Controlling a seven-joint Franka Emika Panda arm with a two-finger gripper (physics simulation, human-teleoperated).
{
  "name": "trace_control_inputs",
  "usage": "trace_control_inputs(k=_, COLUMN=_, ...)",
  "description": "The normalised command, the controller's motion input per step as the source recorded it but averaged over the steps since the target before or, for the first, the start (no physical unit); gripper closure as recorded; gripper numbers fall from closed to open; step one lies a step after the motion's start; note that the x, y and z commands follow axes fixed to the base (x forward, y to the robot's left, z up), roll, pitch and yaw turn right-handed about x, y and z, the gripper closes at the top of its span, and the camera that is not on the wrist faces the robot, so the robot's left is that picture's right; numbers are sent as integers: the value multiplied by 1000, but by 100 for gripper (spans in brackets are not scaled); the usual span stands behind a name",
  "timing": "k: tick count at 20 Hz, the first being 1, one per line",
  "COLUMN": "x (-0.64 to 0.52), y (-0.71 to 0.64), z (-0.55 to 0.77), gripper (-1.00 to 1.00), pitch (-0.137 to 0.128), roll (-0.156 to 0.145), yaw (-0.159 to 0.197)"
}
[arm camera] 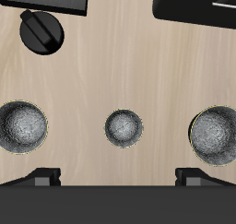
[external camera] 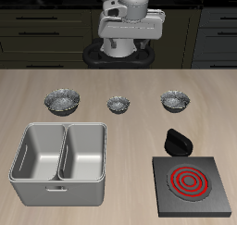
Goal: Turn off the stove and place the smallest bowl in the left side of the drainer and the medium bowl in the right side
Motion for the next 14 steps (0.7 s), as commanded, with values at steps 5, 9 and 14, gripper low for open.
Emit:
trace_control_inputs(k=5, x=251, y=115, z=59, gripper=-100, pitch=5, roll=9, yaw=1)
trace_control_inputs(k=9, x=338, y=376, z=42, gripper=-100, pitch=-29, roll=60, yaw=65)
trace_control_inputs(k=14, x=459, y=344, z=-20, gripper=-100, pitch=-8, roll=9, yaw=-2)
